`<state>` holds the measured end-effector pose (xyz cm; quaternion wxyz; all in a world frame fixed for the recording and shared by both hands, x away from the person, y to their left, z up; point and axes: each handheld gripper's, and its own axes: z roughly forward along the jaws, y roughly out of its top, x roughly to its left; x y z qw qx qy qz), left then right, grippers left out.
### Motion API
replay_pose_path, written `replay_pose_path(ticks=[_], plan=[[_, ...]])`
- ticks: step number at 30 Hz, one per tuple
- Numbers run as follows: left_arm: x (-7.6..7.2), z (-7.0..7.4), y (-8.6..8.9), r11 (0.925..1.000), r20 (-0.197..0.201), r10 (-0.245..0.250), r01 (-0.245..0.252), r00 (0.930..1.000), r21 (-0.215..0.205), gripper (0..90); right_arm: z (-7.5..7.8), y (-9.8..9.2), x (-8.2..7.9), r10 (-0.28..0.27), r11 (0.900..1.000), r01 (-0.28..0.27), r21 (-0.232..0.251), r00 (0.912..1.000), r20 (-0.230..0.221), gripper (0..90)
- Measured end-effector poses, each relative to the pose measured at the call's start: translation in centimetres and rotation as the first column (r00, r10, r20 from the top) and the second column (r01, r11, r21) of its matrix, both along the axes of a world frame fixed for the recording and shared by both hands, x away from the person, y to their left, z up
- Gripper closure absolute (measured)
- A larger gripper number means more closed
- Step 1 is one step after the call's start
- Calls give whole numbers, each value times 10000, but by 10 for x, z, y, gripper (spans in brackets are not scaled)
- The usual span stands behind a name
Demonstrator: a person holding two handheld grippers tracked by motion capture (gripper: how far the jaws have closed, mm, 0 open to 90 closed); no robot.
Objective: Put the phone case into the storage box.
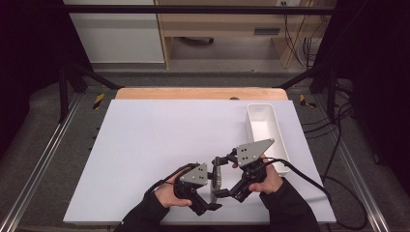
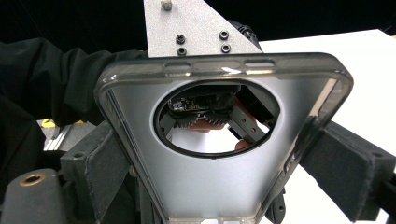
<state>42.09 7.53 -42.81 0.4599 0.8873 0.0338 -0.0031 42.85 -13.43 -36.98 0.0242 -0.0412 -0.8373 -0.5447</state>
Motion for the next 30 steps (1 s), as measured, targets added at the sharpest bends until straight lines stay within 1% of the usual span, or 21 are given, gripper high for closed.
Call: replay_pose_path(ticks=[4,7,8,18,25,30], plan=[[-1,0,1,10000,-57,-81,81,10000,47,113,0,0,0,110,9999,-110,19,9999,-59,119],[-1,1,2,9999,-54,-133,134,9999,74,115,-1,0,0,132,9999,-131,53,9998,-121,114],[-1,1,2,9999,3,-130,130,9999,81,115,-1,1,0,154,9999,-153,53,9998,-136,111],[-1,0,2,9991,5,-399,398,9992,147,116,-2,1,-1,355,9993,-356,-70,9993,-147,105],[-1,0,3,9989,34,-441,441,9990,160,117,-2,0,-1,409,9991,-412,-119,9990,-197,106],[0,-1,4,9985,-106,-518,519,9986,167,116,-1,0,0,392,9990,-399,-218,9988,-276,116]])
